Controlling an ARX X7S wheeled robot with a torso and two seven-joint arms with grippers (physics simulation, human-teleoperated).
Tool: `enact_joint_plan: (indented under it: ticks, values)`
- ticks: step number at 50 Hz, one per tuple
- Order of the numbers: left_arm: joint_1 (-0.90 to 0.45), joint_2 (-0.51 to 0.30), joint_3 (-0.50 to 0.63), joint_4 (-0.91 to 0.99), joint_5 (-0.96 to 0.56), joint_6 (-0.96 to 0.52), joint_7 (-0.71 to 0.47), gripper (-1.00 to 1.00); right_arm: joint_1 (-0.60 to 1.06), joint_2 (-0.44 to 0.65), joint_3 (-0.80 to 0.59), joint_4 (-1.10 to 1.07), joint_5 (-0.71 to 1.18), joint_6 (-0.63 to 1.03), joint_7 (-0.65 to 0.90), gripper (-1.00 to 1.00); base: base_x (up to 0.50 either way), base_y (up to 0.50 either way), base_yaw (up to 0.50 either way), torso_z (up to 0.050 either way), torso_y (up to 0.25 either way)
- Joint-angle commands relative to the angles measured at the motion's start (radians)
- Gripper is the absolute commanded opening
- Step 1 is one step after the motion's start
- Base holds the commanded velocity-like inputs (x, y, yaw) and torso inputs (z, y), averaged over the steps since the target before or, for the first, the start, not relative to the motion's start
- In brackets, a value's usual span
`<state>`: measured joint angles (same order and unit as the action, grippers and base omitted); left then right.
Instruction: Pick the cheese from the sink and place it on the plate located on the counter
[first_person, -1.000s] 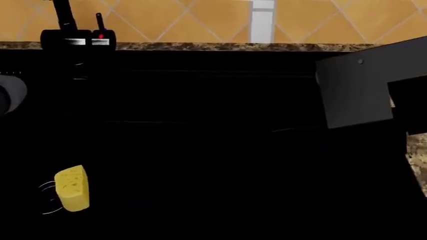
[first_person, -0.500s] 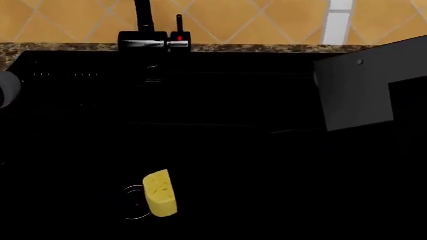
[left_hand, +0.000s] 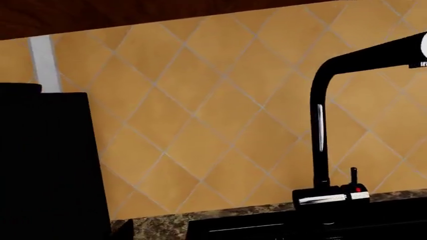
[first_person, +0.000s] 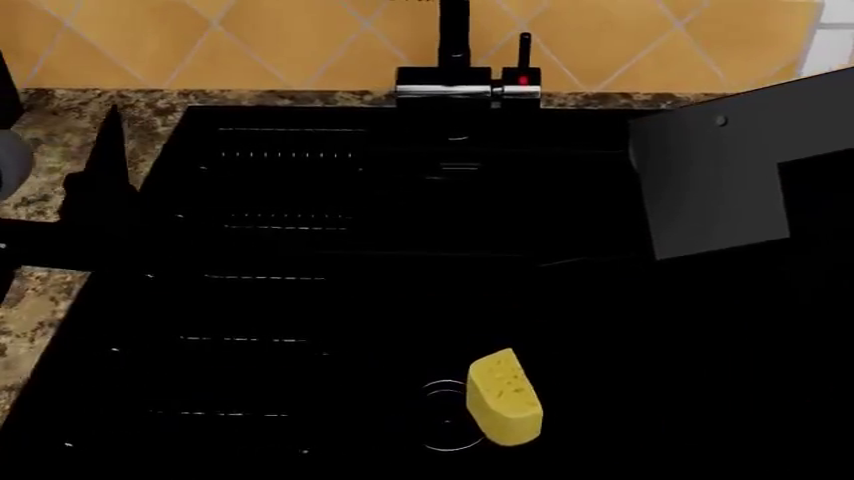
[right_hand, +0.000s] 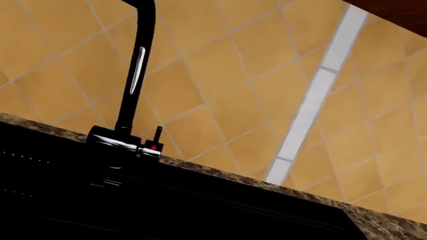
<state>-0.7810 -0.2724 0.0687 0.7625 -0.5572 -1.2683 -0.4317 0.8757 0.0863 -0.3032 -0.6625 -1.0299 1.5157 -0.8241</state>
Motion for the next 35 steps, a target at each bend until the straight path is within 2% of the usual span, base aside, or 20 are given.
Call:
enact_joint_plan:
  ticks: [1,5,23,25,28,35]
  values:
    - [-0.02,0.012,-0.019,-0.003,-0.009,-0.023,-0.015,1.0,-0.011,-0.025,-0.03,-0.007,-0.184,0.007,-0.142,1.0,0.02,0.5,0.0,0.0,0.0]
    - [-0.023,0.011,-0.025,0.0,-0.015,-0.04,-0.022,1.0,-0.007,-0.025,-0.037,-0.01,-0.205,0.011,-0.163,1.0,0.02,0.5,0.0,0.0,0.0]
    - [-0.039,0.03,-0.063,0.009,-0.039,-0.069,-0.048,1.0,0.005,-0.04,-0.037,0.032,-0.298,0.026,-0.263,1.0,0.0,0.0,0.0,0.0,0.0]
    - [-0.043,0.03,-0.059,0.008,-0.044,-0.077,-0.048,1.0,0.019,-0.039,-0.048,0.068,-0.351,0.037,-0.306,1.0,0.0,0.0,0.0,0.0,0.0]
    - [-0.046,0.026,-0.049,0.01,-0.044,-0.08,-0.052,1.0,0.042,-0.044,-0.06,0.163,-0.506,0.039,-0.457,1.0,0.0,0.0,0.0,0.0,0.0]
    - [-0.054,0.023,-0.047,0.01,-0.05,-0.079,-0.054,1.0,0.083,-0.071,-0.001,0.279,-0.693,0.018,-0.705,1.0,0.0,0.0,0.0,0.0,0.0]
